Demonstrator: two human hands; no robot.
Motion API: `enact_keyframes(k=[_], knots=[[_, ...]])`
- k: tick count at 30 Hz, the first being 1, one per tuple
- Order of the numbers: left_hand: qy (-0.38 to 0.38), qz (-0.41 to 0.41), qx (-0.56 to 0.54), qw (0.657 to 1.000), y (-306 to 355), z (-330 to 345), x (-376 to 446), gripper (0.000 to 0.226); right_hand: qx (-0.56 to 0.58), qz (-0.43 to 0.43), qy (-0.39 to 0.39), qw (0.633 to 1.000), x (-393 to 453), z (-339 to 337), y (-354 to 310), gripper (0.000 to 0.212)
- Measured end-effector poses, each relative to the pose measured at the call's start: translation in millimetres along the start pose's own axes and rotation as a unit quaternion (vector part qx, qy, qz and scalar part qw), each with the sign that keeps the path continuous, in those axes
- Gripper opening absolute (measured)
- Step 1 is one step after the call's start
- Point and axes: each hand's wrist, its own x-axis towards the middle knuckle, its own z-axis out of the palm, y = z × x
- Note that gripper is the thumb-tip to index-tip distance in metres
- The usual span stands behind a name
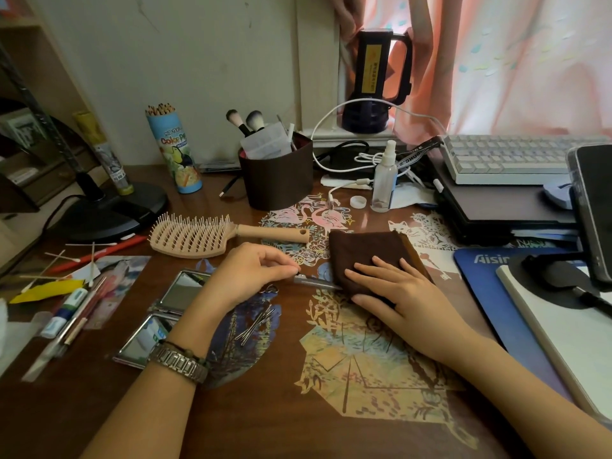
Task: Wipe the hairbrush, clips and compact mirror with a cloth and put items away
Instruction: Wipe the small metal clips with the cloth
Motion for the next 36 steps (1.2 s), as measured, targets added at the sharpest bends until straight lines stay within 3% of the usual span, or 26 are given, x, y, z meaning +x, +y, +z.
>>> enact_keyframes(k=[13,24,36], knots=[[0.033,0.001,0.096,0.995,-2,8,8,0.01,-0.056,-0.022,-0.015,0.998,-1,4,3,0.053],[-0.034,0.028,0.051,0.998,-3,-1,3,0.013,-0.057,-0.022,-0.024,0.998,-2,3,1,0.057],[-0.001,0.094,0.053,0.994,4,18,4,0.012,-0.019,0.005,-0.01,1.0,2,6,-7,0.055]])
